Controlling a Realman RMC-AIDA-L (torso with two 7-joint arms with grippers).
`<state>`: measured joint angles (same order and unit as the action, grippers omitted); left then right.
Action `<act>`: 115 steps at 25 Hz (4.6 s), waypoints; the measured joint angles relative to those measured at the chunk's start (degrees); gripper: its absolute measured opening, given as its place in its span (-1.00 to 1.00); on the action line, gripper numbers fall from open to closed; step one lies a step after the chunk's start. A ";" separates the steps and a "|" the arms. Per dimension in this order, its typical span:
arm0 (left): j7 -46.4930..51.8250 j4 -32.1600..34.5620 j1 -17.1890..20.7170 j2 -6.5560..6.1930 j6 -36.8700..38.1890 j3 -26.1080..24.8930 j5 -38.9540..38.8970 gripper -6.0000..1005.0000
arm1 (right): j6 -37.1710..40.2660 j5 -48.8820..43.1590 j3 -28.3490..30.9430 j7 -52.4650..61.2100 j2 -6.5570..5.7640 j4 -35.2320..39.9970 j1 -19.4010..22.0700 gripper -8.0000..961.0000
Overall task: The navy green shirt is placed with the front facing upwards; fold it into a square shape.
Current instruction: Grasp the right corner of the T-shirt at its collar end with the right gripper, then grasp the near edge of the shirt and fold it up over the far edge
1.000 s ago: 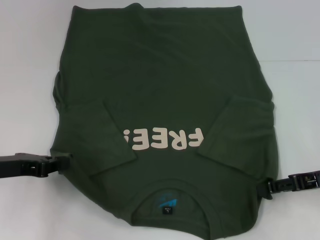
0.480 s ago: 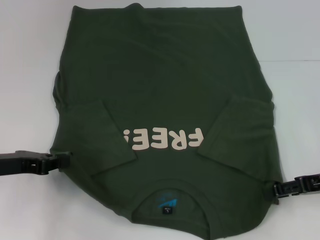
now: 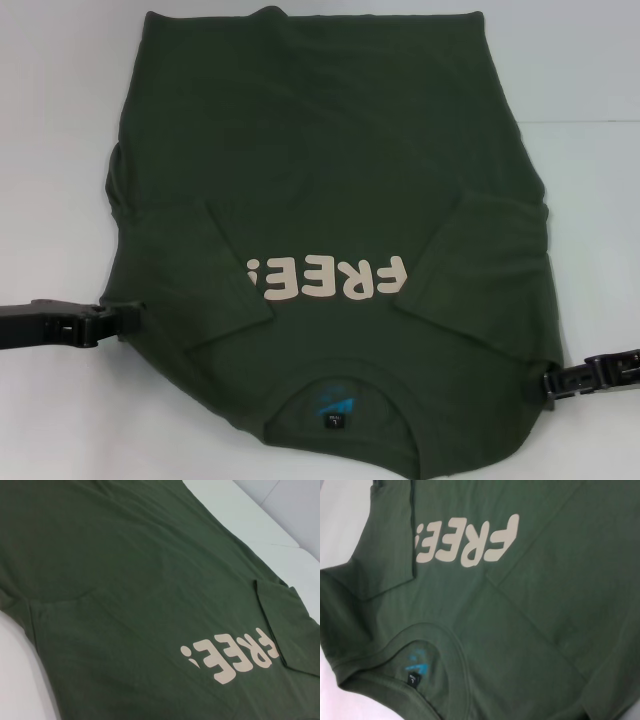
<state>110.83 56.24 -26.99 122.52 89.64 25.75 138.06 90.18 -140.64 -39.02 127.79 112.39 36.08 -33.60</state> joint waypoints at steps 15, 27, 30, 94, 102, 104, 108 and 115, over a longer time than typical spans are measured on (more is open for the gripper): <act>-0.01 0.04 0.01 -0.09 -0.09 0.00 0.00 -0.88 | -0.53 0.09 -1.16 1.78 0.43 0.08 -0.82 0.49; -0.01 0.21 0.01 -0.09 -0.08 -0.09 0.01 -0.88 | -1.36 0.04 -1.14 2.01 0.64 0.22 -0.61 -0.33; -0.01 0.28 0.01 -0.09 -0.08 -0.10 0.01 -0.88 | -1.43 0.03 -1.03 1.82 0.81 0.22 -0.42 -0.59; 1.13 -12.37 -5.42 -5.04 7.88 -10.48 -5.04 -0.88 | 4.52 7.06 18.33 -13.07 0.12 3.41 5.56 -0.87; 1.04 -17.40 -14.19 -6.59 -7.93 -10.02 -5.24 -0.88 | -4.35 8.22 17.64 -11.47 0.48 3.29 -3.52 -0.87; 0.43 -18.58 -15.86 -6.60 -12.34 -9.69 -6.00 -0.88 | -7.63 8.23 17.31 -11.30 0.80 3.21 -5.68 -0.87; -1.55 -21.06 -18.32 -6.38 -20.56 -9.35 -7.89 -0.87 | -16.44 8.23 15.15 -11.28 1.08 1.01 -9.70 -0.87; -7.79 -25.40 -21.70 -5.88 -33.37 -9.21 -12.29 -0.87 | -31.87 8.23 11.61 -12.29 1.24 -4.16 -14.91 -0.87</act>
<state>103.04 30.85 -48.69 116.64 56.26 16.55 125.77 58.31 -132.41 -27.41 115.50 113.63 31.93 -48.51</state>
